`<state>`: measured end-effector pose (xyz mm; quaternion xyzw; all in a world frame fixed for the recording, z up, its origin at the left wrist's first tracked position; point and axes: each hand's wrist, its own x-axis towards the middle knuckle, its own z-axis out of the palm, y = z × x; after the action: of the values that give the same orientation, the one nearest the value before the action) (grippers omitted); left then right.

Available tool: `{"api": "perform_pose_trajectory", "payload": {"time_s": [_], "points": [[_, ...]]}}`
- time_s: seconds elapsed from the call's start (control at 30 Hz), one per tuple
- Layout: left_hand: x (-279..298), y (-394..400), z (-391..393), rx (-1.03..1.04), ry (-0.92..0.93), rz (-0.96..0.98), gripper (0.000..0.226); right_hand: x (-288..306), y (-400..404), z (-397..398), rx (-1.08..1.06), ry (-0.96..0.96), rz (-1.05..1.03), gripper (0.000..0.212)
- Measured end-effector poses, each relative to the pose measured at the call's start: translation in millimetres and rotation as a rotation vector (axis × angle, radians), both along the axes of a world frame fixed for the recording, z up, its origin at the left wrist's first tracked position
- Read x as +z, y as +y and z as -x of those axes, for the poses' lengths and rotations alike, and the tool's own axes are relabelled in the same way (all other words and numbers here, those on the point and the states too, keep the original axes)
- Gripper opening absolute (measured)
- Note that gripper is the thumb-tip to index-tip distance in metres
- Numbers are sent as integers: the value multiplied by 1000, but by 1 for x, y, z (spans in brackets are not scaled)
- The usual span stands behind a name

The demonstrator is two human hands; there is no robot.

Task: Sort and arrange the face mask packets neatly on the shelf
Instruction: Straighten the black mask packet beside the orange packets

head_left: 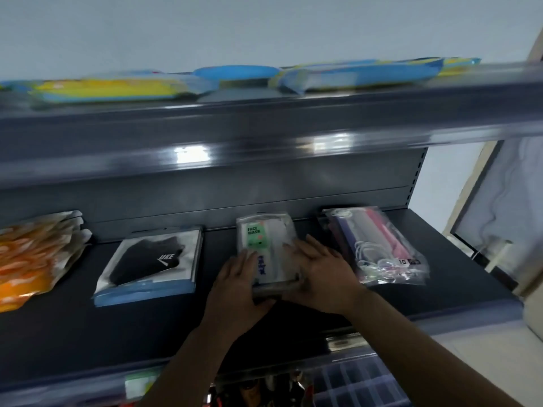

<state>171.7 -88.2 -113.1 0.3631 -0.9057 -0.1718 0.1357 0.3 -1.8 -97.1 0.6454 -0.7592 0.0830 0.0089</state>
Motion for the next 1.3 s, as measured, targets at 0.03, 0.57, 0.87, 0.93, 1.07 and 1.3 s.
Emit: {"api": "perform_pose_trajectory", "payload": {"time_s": [0.03,0.57,0.87,0.93,1.07,1.3], "points": [[5,6,8,-33,9,35,98,4,8,9,-11,56,86,95],[-7,69,169,-69,71,-407,74,3,68,139,-164,77,-230,89],[-13,62,177,-68,120,-429,77,-1,59,159,-109,104,-221,101],[-14,63,174,-69,130,-405,77,-5,66,155,-115,107,-179,104],[-16,71,170,-68,165,-408,73,-12,75,143,-97,149,-145,87],[7,78,163,-50,195,-238,56,-3,67,122,-115,158,-35,89]]}}
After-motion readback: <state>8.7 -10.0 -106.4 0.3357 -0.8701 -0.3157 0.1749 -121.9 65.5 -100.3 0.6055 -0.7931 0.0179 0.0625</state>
